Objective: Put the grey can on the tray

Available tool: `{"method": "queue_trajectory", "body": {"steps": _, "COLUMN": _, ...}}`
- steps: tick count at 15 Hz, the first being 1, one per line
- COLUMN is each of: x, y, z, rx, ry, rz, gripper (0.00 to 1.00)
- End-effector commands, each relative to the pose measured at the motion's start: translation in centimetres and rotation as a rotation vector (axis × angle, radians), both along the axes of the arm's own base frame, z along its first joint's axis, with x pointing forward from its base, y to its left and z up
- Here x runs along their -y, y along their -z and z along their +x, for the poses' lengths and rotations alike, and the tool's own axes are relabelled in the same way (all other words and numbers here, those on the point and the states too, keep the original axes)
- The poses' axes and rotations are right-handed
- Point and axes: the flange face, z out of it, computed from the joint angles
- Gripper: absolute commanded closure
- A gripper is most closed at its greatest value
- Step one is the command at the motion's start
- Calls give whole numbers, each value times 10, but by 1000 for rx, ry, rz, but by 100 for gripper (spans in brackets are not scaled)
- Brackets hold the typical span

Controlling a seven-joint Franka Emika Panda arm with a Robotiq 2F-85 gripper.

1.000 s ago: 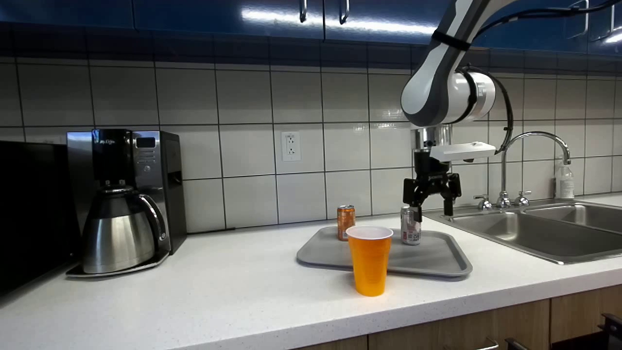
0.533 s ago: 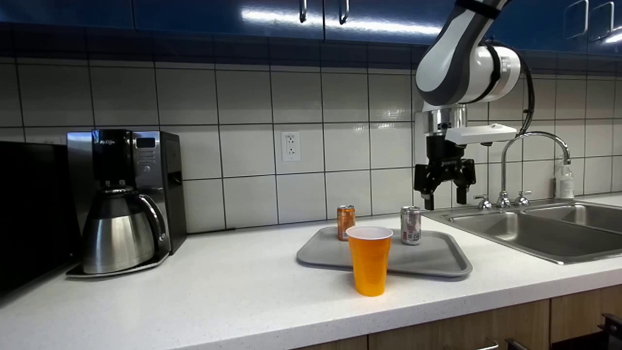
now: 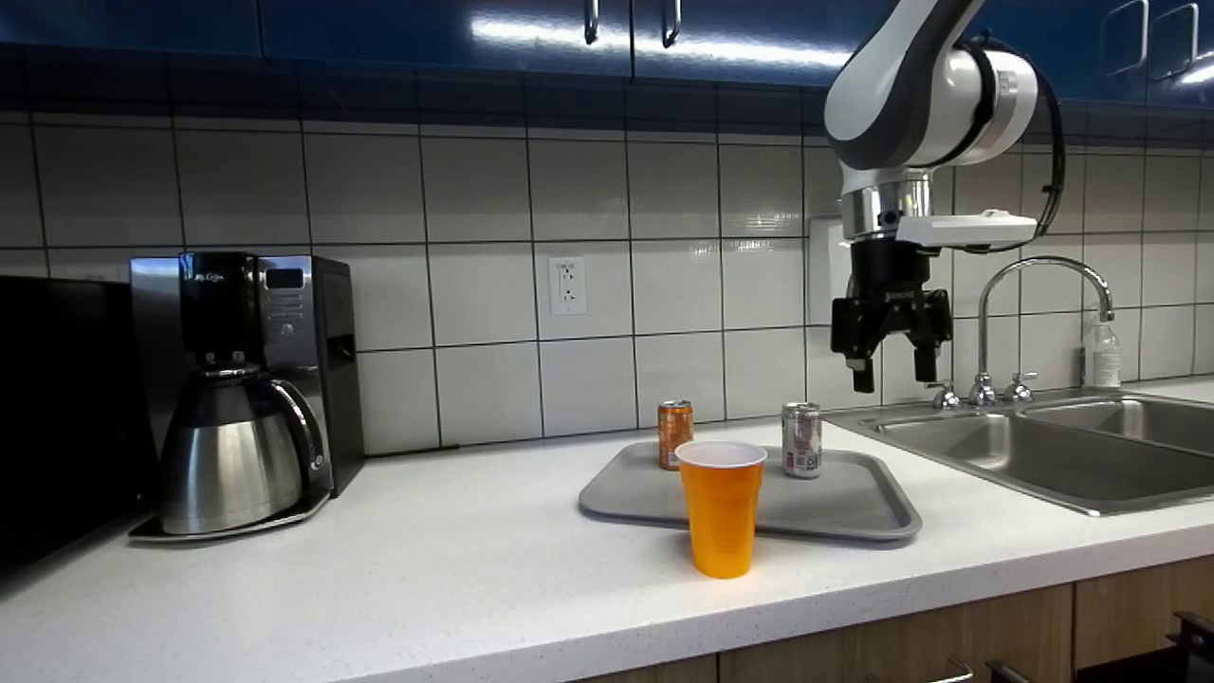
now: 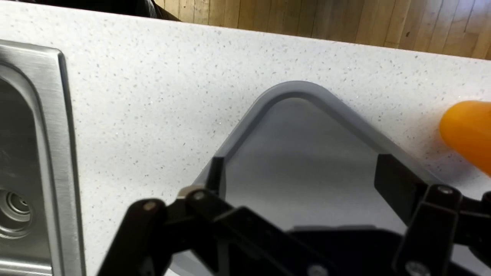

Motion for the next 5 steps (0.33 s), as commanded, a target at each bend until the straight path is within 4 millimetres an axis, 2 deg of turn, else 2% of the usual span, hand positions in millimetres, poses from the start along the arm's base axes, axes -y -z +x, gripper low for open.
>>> {"method": "queue_trajectory", "body": {"steps": 1, "x": 0, "y": -1, "z": 0, "rx": -3, "ry": 0, "rz": 0, "gripper": 0}}
{"method": "queue_trajectory", "body": {"steps": 5, "x": 0, "y": -1, "z": -1, "rx": -7, "ry": -1, "rz": 0, "gripper": 0}}
